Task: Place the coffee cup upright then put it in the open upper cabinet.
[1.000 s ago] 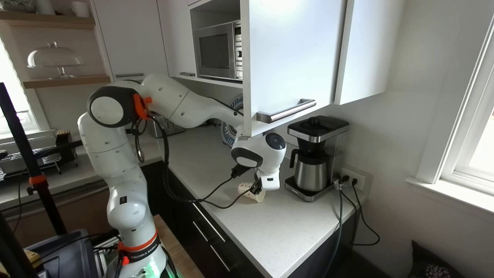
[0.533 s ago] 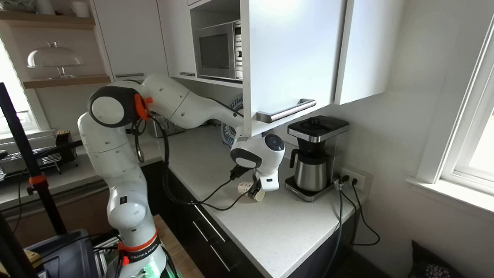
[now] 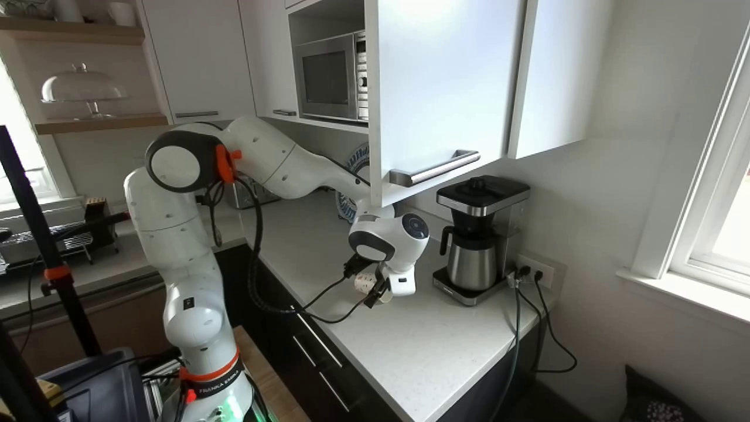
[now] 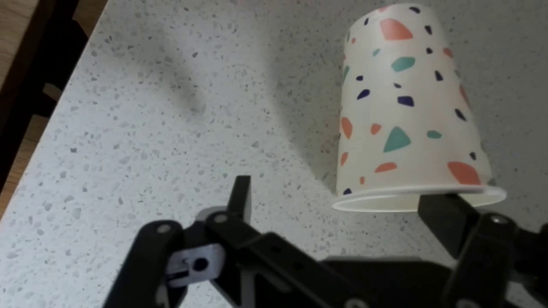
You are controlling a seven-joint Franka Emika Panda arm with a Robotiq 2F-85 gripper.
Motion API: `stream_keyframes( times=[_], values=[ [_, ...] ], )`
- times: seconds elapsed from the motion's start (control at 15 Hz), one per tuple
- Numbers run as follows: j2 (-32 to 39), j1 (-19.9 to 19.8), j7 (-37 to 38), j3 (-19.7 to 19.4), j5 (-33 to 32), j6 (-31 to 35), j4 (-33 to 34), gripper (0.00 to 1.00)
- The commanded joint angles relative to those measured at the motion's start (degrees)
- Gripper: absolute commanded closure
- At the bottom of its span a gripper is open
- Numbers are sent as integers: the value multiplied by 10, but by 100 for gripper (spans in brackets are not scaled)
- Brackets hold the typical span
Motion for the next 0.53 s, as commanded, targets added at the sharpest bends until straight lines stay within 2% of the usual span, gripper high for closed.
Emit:
stream_keyframes(
  times=[0.0,0.07,0.13,0.2,0.27,0.47],
  values=[
    [12,5,-20,2,30,-20,-5,1],
    [16,6,-24,3,39,-26,-5,0],
    [19,7,-33,3,58,-36,-5,15],
    [19,7,-53,3,81,-42,-7,25],
    [24,7,-64,4,98,-54,-5,29],
    [33,5,-88,4,136,-76,-7,54]
  ],
)
